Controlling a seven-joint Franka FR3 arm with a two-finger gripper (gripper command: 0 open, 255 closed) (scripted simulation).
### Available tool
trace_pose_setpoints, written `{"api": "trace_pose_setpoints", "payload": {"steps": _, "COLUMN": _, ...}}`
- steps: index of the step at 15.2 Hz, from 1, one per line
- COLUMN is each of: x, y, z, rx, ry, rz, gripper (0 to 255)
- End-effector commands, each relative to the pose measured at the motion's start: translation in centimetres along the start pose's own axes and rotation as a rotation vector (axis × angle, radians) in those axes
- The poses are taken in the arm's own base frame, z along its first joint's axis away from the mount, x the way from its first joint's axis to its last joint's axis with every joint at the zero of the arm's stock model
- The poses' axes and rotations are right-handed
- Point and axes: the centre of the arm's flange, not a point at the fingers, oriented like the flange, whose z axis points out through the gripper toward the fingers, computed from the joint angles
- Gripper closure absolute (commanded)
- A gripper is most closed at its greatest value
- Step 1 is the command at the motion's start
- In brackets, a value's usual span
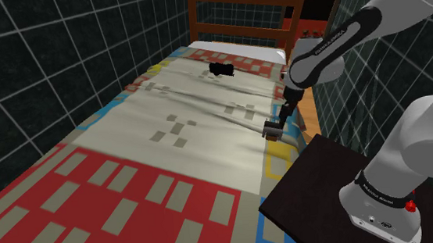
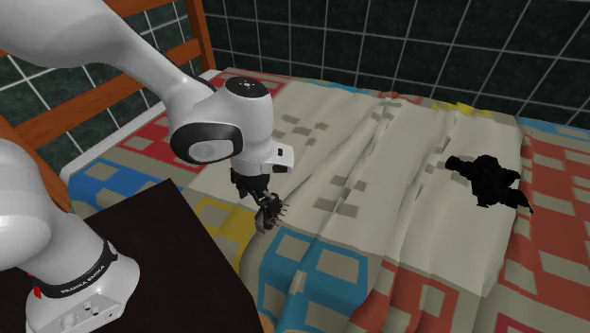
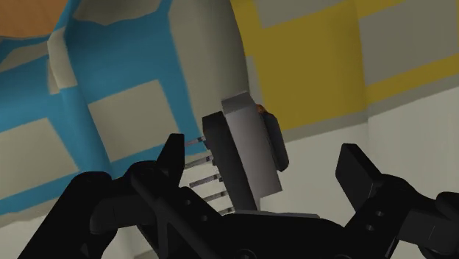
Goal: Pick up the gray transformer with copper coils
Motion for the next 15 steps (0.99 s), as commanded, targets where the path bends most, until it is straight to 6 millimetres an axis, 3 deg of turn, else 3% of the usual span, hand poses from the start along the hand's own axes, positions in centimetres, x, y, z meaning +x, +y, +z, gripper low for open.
{"api": "trace_pose_setpoints", "payload": {"steps": 1, "x": 0.3, "y": 0.8, "z": 2.7, "rx": 0.01, "ry": -0.006, "rz": -0.009, "gripper": 0}}
{"api": "trace_pose_setpoints", "payload": {"steps": 9, "x": 0.5, "y": 1.3, "z": 7.2, "rx": 0.014, "ry": -0.008, "rz": -0.012, "gripper": 0}}
{"api": "trace_pose_setpoints", "payload": {"steps": 11, "x": 0.5, "y": 1.3, "z": 7.5, "rx": 0.014, "ry": -0.008, "rz": -0.012, "gripper": 0}}
{"api": "trace_pose_setpoints", "payload": {"steps": 12, "x": 0.5, "y": 1.3, "z": 7.5, "rx": 0.014, "ry": -0.008, "rz": -0.012, "gripper": 255}}
{"api": "trace_pose_setpoints", "payload": {"steps": 15, "x": 0.5, "y": 1.3, "z": 7.5, "rx": 0.014, "ry": -0.008, "rz": -0.012, "gripper": 255}}
